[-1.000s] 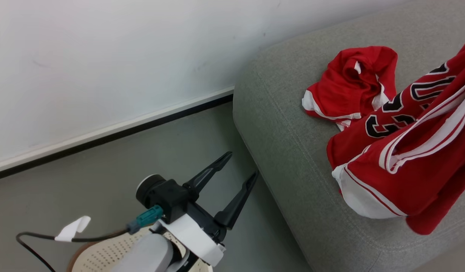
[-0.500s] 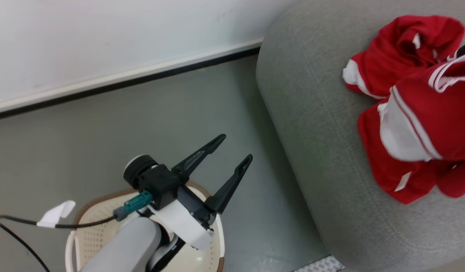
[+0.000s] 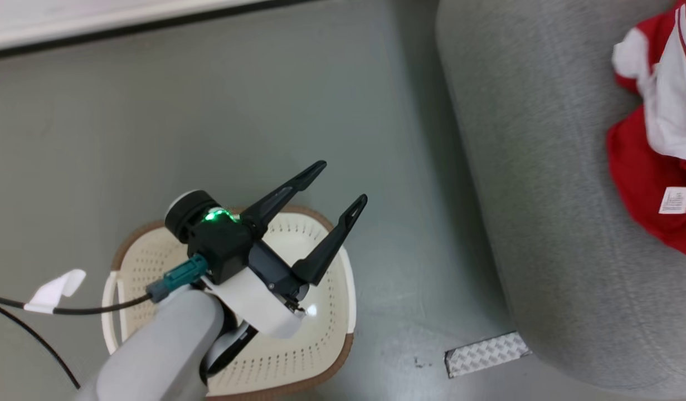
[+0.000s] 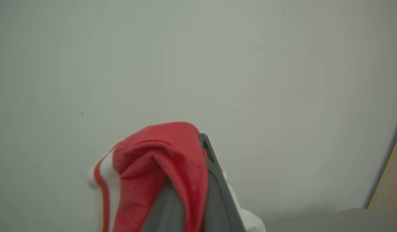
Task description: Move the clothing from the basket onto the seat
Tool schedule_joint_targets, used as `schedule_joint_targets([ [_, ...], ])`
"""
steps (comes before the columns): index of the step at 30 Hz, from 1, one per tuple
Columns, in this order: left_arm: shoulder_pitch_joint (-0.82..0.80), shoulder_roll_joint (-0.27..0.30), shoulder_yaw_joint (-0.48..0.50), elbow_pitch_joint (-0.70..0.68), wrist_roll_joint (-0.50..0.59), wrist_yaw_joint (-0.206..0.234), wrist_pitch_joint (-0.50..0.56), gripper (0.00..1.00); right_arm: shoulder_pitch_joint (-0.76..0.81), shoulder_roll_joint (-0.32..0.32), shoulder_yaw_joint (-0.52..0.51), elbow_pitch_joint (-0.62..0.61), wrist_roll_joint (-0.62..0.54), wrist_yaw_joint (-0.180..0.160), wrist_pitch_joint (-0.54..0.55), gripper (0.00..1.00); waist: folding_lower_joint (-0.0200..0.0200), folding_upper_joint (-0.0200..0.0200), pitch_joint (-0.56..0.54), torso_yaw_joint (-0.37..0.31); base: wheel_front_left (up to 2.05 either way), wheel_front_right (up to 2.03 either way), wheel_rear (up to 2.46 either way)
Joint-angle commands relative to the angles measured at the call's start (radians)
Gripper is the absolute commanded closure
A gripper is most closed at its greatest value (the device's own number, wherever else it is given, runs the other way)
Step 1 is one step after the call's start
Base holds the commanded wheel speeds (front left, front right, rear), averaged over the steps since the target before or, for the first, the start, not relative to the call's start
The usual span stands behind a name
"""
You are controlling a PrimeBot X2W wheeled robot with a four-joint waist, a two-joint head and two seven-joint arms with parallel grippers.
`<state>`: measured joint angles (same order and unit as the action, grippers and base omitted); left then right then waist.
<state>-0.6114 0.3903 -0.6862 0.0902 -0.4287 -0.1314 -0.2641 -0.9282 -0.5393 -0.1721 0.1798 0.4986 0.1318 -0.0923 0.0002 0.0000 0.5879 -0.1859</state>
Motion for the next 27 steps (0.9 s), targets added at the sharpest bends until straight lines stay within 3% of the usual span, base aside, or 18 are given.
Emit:
schedule_joint_targets([
  [1, -0.013, 0.007, 0.003, -0.003, 0.001, 0.002, 0.0, 0.0, -0.015, -0.002, 0.001, 0.018, -0.013, -0.002, 0.01, 1.0, -0.0002, 0.0, 0.04, 0.025, 0.0, 0.0, 0.0],
  [8, -0.026, 0.004, 0.01, -0.006, 0.0, 0.002, 0.0, 0.0, 0.016, 0.019, -0.022, 0.123, -0.087, -0.002, 0.071, 1.0, -0.0002, 0.0, 0.074, 0.052, 0.0, 0.0, 0.0],
  [19, -0.005, -0.015, 0.025, 0.013, 0.0, 0.002, 0.0, 0.0, 0.04, -0.007, -0.061, 0.32, -0.104, -0.002, 0.345, 1.0, -0.0002, 0.0, 0.043, 0.066, 0.0, 0.0, 0.0],
  [21, -0.002, -0.021, 0.026, 0.016, 0.002, 0.002, 0.0, 0.0, 0.037, -0.017, -0.054, 0.353, -0.105, -0.002, 0.393, 0.05, -0.0002, 0.0, 0.032, 0.067, 0.0, 0.0, 0.0],
  [22, 0.0, -0.023, 0.026, 0.018, 0.002, 0.002, 0.0, 0.0, 0.035, -0.023, -0.052, 0.371, -0.107, -0.002, 0.415, 0.0, -0.0002, 0.0, 0.025, 0.067, 0.0, 0.0, 0.0],
  [27, 0.018, -0.04, 0.034, 0.028, 0.001, 0.002, 0.0, 0.0, 0.025, -0.041, -0.025, 0.42, -0.091, -0.002, 0.478, 0.0, -0.0002, 0.0, -0.017, 0.064, 0.0, 0.0, 0.0],
])
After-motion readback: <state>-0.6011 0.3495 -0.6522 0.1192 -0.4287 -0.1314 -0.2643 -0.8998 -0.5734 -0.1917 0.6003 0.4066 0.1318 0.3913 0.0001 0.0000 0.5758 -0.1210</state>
